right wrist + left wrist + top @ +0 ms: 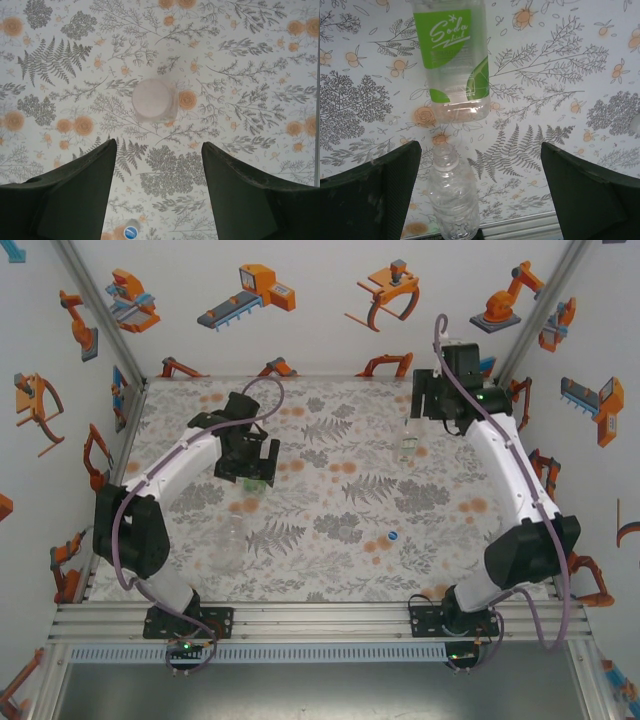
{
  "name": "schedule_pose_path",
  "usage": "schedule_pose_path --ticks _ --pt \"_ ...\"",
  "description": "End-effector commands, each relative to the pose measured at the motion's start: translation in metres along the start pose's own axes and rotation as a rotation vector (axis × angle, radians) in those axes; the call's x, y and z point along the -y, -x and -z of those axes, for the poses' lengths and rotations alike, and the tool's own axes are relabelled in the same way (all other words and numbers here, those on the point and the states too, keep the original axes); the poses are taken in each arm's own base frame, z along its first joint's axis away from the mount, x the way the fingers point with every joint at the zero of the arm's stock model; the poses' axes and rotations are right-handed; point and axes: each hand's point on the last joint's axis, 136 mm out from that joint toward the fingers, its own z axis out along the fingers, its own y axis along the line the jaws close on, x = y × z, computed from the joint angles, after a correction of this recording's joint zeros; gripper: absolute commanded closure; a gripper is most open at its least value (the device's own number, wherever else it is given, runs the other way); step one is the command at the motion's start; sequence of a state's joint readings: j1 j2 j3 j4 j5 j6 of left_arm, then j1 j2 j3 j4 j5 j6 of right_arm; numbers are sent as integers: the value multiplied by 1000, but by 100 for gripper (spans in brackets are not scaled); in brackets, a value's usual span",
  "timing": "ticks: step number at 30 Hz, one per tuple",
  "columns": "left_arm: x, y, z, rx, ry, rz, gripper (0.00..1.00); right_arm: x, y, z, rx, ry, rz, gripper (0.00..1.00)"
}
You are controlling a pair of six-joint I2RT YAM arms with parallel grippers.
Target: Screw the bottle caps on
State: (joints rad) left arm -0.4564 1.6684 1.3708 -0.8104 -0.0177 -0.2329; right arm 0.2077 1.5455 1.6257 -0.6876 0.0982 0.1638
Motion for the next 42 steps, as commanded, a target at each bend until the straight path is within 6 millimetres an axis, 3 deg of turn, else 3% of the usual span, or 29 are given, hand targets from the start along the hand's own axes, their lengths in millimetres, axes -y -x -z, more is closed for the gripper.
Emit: schedule_pose_path --ticks 1,7,15,21,30,35,42 --pt "-9 -8 15 -9 47 52 3 -1 -11 14 -7 17 -19 36" --pt "-24 -45 33 -26 90 133 3 -2 -19 30 4 41 -23 36" --pt "-18 -115 25 -109 159 219 3 -5 -29 41 8 72 -26 36" --pt "-28 -158 19 -140 279 283 3 -6 -40 46 -5 88 -26 36" --pt "-27 -184 -1 -135 249 324 3 -9 -52 50 -19 112 -33 36" --pt "-17 -184 -15 -129 183 300 2 -9 -56 50 -26 118 -36 36" --pt "-18 -187 -22 -142 191 291 3 -10 -61 49 -38 124 -43 36"
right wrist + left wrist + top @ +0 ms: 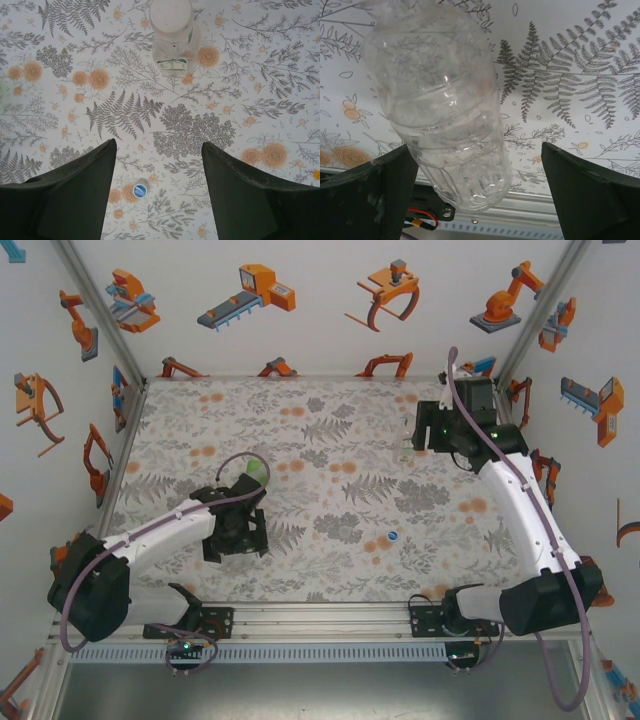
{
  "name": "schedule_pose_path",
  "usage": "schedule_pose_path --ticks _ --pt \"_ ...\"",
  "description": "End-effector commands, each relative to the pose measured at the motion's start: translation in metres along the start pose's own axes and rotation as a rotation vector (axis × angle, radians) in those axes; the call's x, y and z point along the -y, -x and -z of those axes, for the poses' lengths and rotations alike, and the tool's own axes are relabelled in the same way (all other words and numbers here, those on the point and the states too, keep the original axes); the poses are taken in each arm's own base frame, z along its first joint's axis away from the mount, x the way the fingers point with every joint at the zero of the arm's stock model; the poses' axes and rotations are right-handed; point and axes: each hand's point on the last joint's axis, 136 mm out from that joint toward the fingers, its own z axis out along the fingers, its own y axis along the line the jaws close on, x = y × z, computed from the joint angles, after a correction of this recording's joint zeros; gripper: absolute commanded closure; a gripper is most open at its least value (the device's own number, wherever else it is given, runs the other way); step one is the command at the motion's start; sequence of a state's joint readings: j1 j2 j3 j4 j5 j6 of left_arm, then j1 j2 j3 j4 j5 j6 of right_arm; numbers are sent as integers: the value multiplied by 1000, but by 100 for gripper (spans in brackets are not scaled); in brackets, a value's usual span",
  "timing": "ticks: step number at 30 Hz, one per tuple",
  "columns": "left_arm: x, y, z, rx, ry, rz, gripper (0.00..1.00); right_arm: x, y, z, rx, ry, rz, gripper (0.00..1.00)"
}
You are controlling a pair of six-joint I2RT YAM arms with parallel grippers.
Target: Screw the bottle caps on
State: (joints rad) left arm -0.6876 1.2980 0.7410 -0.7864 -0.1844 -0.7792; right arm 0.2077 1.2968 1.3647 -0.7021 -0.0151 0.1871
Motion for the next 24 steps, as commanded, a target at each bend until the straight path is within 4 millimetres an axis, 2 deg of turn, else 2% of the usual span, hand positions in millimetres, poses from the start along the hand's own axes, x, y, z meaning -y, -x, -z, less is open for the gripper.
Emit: schedule_pose_path --ticks 1,11,20,23,24 --pt "0 -3 -6 -9 5 -2 4 -2 -4 7 3 15 -21 36" --pt "-15 -7 -13 7 77 92 12 -2 -10 5 -10 20 -28 36" --pt "-18 -5 -15 25 83 94 31 -3 -12 3 -20 24 -28 36" --pt "-19 -7 -15 17 91 89 31 -3 -13 3 -21 25 -29 36" --pt "-21 -7 -15 16 100 91 28 -3 -12 3 -20 26 -28 36"
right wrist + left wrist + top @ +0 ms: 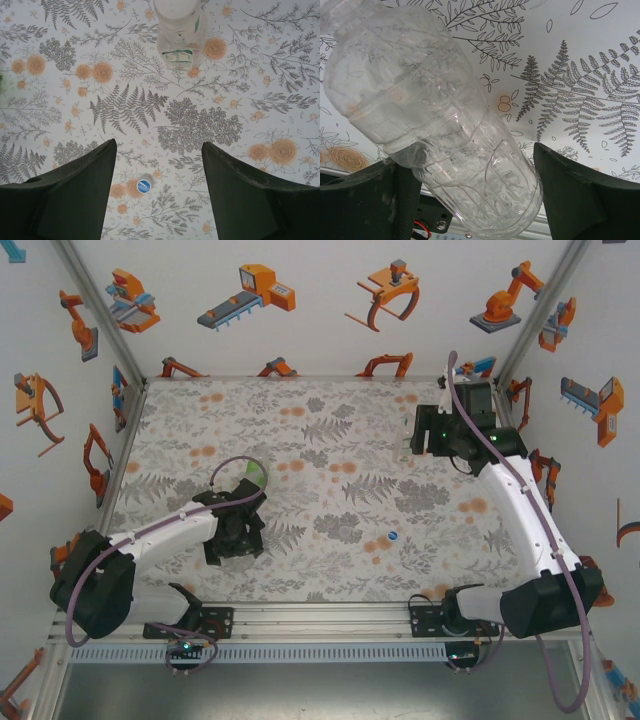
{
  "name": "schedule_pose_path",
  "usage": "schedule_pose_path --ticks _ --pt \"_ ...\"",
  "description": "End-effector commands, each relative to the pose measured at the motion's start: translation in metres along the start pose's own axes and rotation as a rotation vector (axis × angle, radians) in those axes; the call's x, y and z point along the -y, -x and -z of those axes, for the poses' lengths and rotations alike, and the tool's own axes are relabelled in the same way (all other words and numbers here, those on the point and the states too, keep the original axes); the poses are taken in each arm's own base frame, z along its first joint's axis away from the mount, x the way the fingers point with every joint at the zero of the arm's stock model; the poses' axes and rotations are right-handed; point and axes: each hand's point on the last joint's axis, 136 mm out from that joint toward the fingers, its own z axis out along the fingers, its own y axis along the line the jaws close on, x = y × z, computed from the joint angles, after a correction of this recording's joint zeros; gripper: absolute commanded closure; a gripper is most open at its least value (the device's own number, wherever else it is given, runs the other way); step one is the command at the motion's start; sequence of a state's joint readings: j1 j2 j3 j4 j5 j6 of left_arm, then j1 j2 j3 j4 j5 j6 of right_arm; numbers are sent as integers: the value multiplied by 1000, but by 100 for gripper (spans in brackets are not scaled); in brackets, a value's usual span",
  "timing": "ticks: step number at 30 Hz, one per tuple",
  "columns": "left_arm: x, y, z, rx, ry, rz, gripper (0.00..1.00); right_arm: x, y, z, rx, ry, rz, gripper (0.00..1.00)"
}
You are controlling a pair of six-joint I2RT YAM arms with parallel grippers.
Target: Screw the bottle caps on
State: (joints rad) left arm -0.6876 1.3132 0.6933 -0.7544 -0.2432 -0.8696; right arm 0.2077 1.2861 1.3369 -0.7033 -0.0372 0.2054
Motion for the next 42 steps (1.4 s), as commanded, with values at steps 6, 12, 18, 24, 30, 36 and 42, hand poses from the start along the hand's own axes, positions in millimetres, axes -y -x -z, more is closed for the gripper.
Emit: schedule_pose_path --ticks 6,12,18,24,30,36,42 --pt "-20 -3 3 6 89 39 8 -2 -4 3 -7 14 -12 36" --pt "-22 -2 9 21 77 65 11 -4 -4 2 -10 22 -12 36" --pt "-28 -11 10 8 72 96 9 -4 -4 0 -15 26 -13 36" --pt "-34 -17 19 1 59 115 16 -5 -4 -1 -18 31 -13 36" --pt "-40 -8 29 55 60 111 24 -7 -4 -2 -19 39 -17 36" --pt "-33 -2 20 44 42 99 31 -8 -3 -3 -21 43 -20 36" --pt "-34 1 6 31 77 84 18 -8 -5 -2 -26 44 -22 36"
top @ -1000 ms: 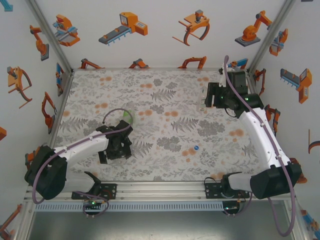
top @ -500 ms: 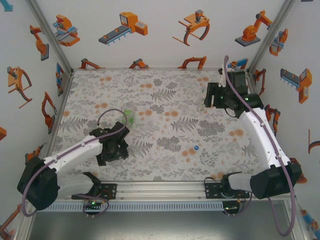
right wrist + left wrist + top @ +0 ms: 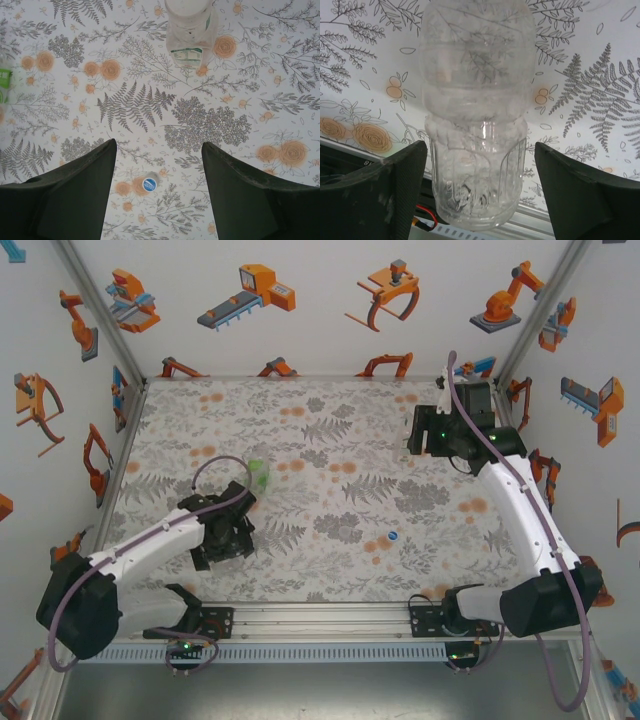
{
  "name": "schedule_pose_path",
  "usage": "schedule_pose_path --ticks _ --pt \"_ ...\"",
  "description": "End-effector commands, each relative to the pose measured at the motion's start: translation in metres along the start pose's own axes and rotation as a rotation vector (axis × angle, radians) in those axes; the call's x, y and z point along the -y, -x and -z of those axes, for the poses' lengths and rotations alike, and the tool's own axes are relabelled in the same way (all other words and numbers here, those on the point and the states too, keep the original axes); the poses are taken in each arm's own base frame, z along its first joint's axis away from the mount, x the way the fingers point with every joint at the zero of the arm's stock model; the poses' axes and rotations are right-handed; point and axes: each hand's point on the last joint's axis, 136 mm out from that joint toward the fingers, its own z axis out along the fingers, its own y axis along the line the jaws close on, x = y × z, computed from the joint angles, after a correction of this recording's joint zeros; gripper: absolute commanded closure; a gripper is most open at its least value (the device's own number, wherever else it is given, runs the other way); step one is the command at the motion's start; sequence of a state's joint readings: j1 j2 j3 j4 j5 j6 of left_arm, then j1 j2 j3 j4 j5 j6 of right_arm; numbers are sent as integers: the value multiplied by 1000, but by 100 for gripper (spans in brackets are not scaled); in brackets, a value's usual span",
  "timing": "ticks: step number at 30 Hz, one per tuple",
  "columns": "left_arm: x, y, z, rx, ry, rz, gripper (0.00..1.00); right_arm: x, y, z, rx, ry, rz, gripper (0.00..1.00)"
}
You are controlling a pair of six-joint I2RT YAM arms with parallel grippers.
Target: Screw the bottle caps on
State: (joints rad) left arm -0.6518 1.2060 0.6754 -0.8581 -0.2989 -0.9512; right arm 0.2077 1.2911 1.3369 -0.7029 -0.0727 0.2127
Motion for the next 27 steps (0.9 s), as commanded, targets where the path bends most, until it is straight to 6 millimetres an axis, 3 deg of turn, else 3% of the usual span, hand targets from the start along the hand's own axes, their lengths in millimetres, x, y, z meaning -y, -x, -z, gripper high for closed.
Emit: schedule_pose_path --ticks 1,18,22,27 --pt "-2 2 -10 2 24 -40 18 -2 -4 0 -14 11 -17 36" --pt "-2 7 -15 -7 -11 -32 40 -1 -5 2 -18 6 -18 36" --pt "-4 12 -6 23 -24 -30 47 -2 -3 6 -9 12 -16 36" --pt "-3 28 23 106 -88 -47 55 -4 -3 13 1 22 -21 36"
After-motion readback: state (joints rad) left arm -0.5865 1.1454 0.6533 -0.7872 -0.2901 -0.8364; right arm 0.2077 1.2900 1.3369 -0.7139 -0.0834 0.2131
